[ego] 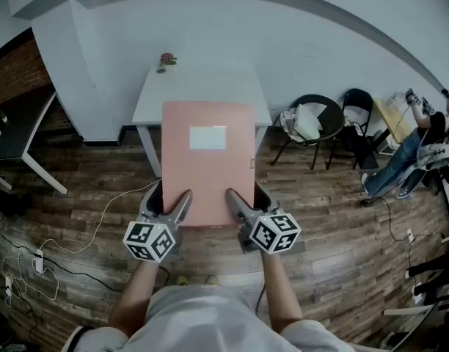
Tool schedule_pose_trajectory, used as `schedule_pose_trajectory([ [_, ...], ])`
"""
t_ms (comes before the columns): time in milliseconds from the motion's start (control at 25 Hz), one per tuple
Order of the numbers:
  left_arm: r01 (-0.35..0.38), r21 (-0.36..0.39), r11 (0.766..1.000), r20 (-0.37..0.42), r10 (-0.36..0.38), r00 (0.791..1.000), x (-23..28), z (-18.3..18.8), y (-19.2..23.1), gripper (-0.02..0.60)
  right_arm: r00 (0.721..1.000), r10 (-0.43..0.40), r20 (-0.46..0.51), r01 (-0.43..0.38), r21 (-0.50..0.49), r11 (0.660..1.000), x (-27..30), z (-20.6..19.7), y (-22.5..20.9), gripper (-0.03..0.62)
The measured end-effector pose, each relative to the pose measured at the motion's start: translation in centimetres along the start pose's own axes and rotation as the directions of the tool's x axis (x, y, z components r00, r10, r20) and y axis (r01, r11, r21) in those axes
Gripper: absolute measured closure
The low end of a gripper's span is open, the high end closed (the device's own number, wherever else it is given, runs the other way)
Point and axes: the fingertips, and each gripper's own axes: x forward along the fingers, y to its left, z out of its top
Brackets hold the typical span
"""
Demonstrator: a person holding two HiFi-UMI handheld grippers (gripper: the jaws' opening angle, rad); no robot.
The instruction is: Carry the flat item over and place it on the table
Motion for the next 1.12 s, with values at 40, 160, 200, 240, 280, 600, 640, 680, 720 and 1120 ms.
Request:
schedule_pose_trajectory([
  [40, -0.002, -0.001, 1.0, 0.001, 0.002, 1.0, 0.0, -0.1, 0.1, 0.232, 1.0, 0.0, 0.0, 0.0, -0.002, 1.0, 0.1, -0.1, 0.0, 0.25],
  [160, -0.004, 0.001, 1.0, 0.003, 0.004, 1.0, 0.1, -0.1, 0.3, 0.232, 1.0, 0.002, 0.002, -0.002, -0.004, 1.0, 0.3, -0.2, 0.0, 0.25],
  [200, -0.004, 0.003, 1.0, 0.003, 0.004, 1.0, 0.2, -0.1, 0.1, 0.233, 1.0, 0.003, 0.004, -0.003, -0.004, 1.0, 0.2, -0.1, -0.2, 0.25],
  [240, -0.005, 0.004, 1.0, 0.004, 0.005, 1.0, 0.3, -0.1, -0.1, 0.232, 1.0, 0.004, 0.005, -0.004, -0.005, 1.0, 0.1, 0.0, -0.3, 0.25],
  [280, -0.006, 0.005, 1.0, 0.005, 0.006, 1.0, 0.4, 0.0, -0.2, 0.233, 1.0, 0.005, 0.005, -0.005, -0.006, 1.0, 0.1, 0.1, -0.5, 0.25],
  [600, -0.017, 0.004, 1.0, 0.008, 0.017, 1.0, 0.4, -0.3, -0.5, 0.232, 1.0, 0.003, 0.018, -0.003, -0.006, 1.0, -0.1, 0.2, -0.7, 0.25],
  [640, -0.02, 0.003, 1.0, 0.006, 0.02, 1.0, 0.3, -0.4, -0.5, 0.232, 1.0, 0.005, 0.017, -0.004, -0.004, 1.0, -0.1, 0.1, -0.7, 0.25],
  [680, -0.023, 0.003, 1.0, 0.004, 0.023, 1.0, 0.3, -0.5, -0.5, 0.232, 1.0, 0.007, 0.015, -0.007, -0.001, 1.0, -0.1, 0.0, -0.8, 0.25],
  [720, -0.027, 0.003, 1.0, 0.002, 0.027, 1.0, 0.5, -0.6, -0.6, 0.232, 1.0, 0.009, 0.013, -0.009, 0.003, 1.0, -0.1, 0.0, -1.1, 0.25],
  [1120, -0.054, 0.023, 0.998, 0.0, 0.054, 0.999, 3.9, -1.8, -1.9, 0.233, 0.999, 0.032, 0.002, -0.032, 0.016, 0.999, 0.8, 0.7, -5.1, 0.25],
])
